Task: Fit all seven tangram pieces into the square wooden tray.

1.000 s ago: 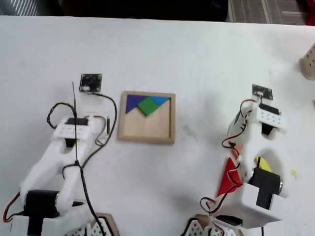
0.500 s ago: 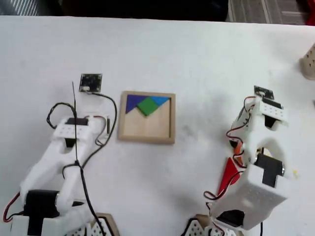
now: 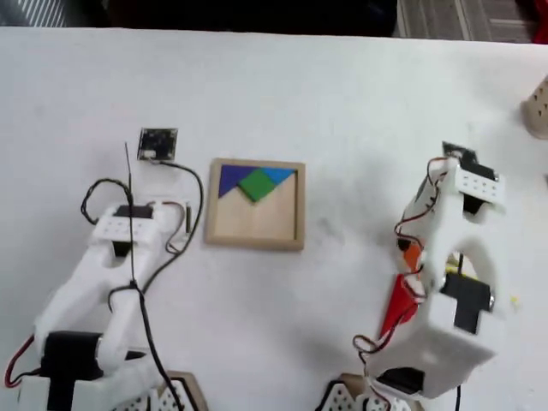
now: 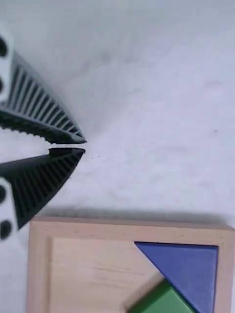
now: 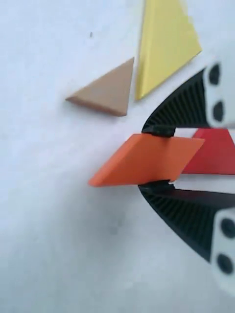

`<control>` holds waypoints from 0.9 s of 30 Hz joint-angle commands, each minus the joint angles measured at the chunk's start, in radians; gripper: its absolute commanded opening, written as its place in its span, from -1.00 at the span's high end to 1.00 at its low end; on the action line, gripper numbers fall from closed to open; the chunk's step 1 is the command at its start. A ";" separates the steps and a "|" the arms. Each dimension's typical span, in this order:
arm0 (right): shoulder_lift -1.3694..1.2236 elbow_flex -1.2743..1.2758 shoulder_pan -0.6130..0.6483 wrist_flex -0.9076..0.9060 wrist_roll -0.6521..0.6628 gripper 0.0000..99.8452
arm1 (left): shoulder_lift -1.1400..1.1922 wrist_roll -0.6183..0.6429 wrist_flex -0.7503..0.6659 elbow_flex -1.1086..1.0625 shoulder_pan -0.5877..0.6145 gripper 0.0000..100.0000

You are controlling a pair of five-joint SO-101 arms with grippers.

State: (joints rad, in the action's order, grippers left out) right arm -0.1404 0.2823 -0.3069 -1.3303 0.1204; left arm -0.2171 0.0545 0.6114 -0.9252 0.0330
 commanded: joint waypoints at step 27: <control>0.308 0.187 0.941 0.389 0.092 0.96 | 0.010 0.000 -0.087 0.130 0.260 0.92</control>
State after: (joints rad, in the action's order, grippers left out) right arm 0.2033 0.4818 0.5938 -1.0188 0.1895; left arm -0.2079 0.0560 0.5593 -0.8470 0.2846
